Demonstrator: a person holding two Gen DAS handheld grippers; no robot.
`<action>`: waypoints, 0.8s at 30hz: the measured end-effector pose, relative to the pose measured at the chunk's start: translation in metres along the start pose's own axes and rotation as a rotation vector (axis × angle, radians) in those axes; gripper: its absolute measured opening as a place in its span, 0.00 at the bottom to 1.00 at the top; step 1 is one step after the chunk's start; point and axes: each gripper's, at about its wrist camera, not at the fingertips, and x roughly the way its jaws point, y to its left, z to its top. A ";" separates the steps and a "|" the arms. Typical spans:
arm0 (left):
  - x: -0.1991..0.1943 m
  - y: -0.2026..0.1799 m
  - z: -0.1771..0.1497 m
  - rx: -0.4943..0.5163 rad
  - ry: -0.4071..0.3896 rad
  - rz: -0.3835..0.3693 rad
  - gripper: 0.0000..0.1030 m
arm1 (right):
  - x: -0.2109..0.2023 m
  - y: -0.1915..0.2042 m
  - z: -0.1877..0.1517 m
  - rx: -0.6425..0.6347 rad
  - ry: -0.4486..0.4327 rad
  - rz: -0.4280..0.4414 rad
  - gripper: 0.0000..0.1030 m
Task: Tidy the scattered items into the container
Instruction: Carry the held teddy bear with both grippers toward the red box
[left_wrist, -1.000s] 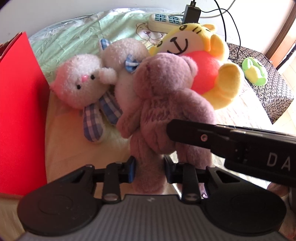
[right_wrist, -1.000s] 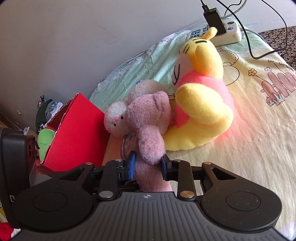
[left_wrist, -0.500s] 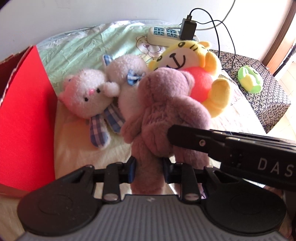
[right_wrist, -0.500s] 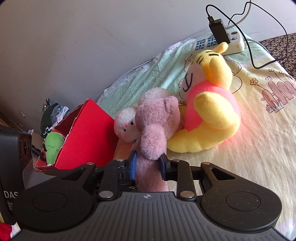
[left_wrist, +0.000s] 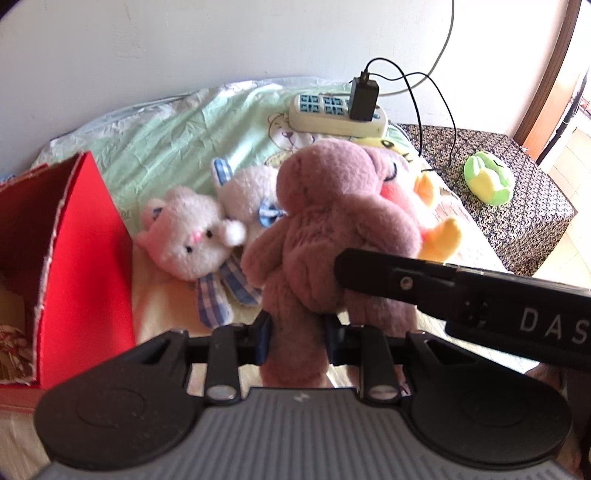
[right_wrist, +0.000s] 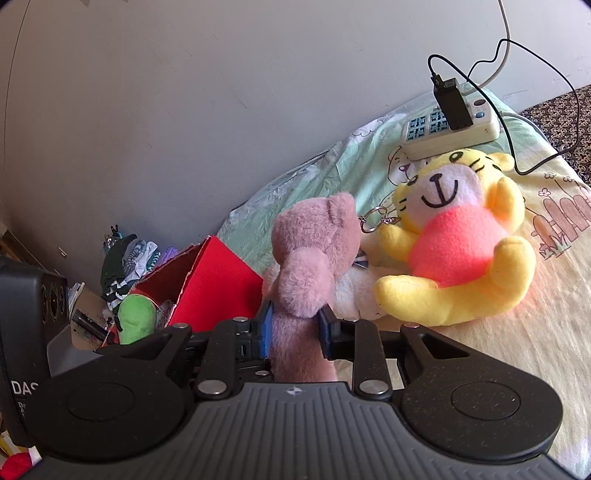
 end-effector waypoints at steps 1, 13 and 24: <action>-0.003 0.002 0.002 0.001 -0.007 -0.002 0.25 | 0.000 0.002 0.001 0.001 -0.006 0.001 0.26; -0.038 0.039 0.012 0.032 -0.065 -0.037 0.24 | 0.002 0.046 0.002 0.020 -0.089 0.014 0.26; -0.090 0.113 0.021 -0.008 -0.176 -0.003 0.24 | 0.034 0.118 0.010 -0.059 -0.135 0.096 0.26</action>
